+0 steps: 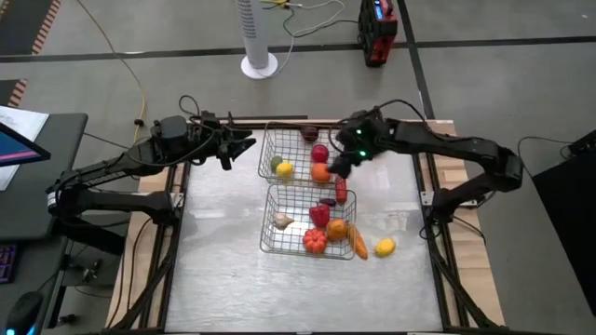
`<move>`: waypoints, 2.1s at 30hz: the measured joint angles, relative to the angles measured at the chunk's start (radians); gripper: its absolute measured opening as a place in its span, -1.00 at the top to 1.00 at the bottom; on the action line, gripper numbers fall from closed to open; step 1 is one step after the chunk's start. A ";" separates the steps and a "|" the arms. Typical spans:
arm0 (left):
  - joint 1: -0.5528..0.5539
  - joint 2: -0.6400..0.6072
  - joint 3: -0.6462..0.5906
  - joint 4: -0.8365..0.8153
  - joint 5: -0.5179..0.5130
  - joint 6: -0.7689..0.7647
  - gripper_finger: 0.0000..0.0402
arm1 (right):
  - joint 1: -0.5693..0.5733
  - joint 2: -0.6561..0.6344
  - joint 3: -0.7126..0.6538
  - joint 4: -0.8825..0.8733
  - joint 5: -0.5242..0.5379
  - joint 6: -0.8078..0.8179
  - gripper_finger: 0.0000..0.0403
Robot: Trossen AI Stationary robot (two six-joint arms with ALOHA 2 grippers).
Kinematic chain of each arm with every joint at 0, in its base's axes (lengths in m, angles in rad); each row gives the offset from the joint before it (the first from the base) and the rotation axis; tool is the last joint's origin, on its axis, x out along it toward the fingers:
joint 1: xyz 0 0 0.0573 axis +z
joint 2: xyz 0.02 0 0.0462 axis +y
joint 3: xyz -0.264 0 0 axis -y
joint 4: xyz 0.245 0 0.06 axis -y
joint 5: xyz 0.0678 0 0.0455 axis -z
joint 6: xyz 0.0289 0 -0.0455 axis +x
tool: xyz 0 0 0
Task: Sort produce into baskets
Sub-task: Put the yellow lemon fruit into the top wire basket
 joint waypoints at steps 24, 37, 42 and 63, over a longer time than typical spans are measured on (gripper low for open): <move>0.000 -0.005 0.000 -0.049 -0.038 0.021 0.00 | 0.817 -0.062 -0.280 -0.380 0.280 0.028 -0.94; 0.000 -0.005 0.000 -0.049 -0.040 0.014 0.00 | 0.903 0.052 -0.369 -0.244 0.265 0.037 -0.58; 0.000 -0.005 0.000 -0.049 -0.036 0.013 0.00 | 0.893 0.051 -0.382 -0.240 0.237 0.032 -0.24; 0.000 -0.006 0.000 -0.046 -0.033 0.010 0.00 | 0.544 0.050 -0.064 -0.625 0.604 -0.242 0.03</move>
